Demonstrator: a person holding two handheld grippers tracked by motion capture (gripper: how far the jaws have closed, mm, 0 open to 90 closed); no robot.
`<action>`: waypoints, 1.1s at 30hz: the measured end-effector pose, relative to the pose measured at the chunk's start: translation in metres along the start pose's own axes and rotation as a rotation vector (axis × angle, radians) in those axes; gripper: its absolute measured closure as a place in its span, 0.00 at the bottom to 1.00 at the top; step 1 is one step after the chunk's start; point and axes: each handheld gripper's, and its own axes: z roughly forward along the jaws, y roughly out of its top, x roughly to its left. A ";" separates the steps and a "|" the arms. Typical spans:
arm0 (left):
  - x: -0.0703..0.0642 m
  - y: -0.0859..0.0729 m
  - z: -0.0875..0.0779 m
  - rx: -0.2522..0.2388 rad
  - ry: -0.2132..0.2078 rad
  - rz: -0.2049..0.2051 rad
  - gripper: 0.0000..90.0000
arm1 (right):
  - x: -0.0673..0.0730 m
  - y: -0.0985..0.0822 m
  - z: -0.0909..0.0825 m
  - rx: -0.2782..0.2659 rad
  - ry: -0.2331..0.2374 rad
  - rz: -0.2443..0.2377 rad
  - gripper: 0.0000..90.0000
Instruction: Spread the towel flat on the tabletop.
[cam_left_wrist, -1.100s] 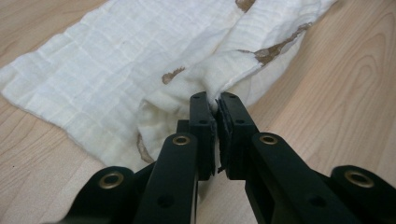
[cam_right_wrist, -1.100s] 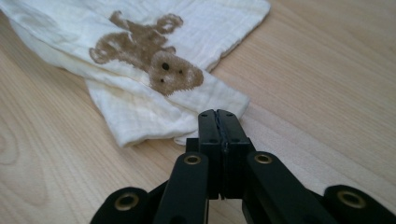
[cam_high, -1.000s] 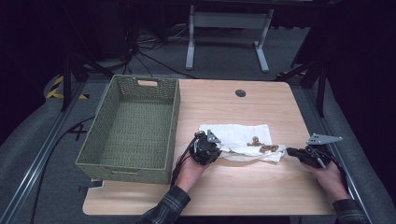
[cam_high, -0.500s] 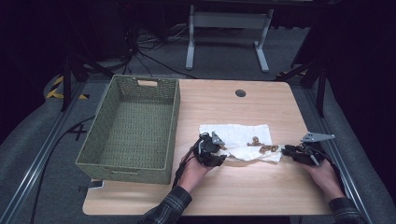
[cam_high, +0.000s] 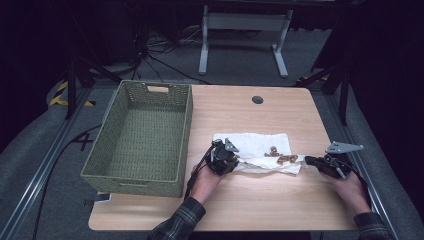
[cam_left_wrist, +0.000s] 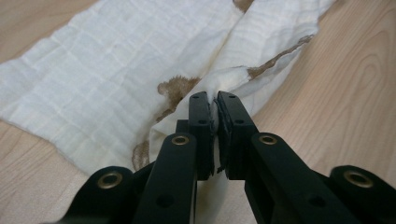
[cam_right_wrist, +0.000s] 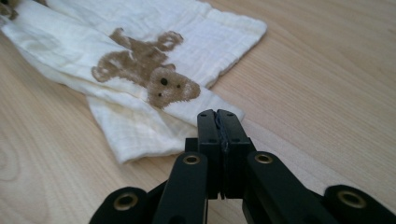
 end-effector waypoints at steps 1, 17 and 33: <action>-0.001 0.000 -0.003 -0.013 -0.015 -0.002 0.94 | 0.001 0.001 -0.004 -0.016 0.001 -0.006 0.99; -0.025 -0.023 -0.042 -0.014 -0.054 0.027 0.94 | 0.024 -0.013 -0.041 -0.067 0.075 -0.042 0.99; -0.053 -0.073 -0.079 -0.016 -0.133 -0.022 0.95 | 0.064 -0.048 -0.074 -0.073 0.204 -0.092 0.99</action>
